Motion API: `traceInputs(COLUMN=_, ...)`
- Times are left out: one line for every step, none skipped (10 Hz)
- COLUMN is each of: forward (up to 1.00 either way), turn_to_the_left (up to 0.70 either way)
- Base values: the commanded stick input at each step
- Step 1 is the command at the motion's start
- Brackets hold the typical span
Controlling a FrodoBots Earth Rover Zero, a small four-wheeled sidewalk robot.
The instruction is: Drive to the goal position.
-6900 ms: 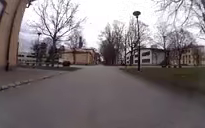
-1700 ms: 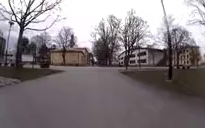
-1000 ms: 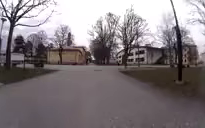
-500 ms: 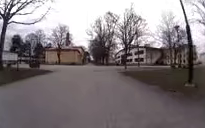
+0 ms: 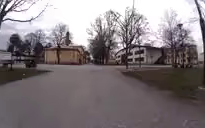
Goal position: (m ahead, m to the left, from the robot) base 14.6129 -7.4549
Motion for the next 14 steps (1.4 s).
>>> traceInputs(forward=1.00, turn_to_the_left=0.00)
traceInputs(forward=1.00, turn_to_the_left=0.00)
traceInputs(forward=1.00, turn_to_the_left=0.00)
traceInputs(forward=1.00, turn_to_the_left=0.00)
traceInputs(forward=1.00, turn_to_the_left=0.00)
traceInputs(forward=1.00, turn_to_the_left=0.00)
traceInputs(forward=1.00, turn_to_the_left=0.00)
traceInputs(forward=1.00, turn_to_the_left=0.00)
traceInputs(forward=1.00, turn_to_the_left=0.00)
traceInputs(forward=1.00, turn_to_the_left=0.00)
traceInputs(forward=1.00, turn_to_the_left=0.00)
traceInputs(forward=1.00, turn_to_the_left=0.00)
traceInputs(forward=1.00, turn_to_the_left=0.00)
traceInputs(forward=1.00, turn_to_the_left=0.00)
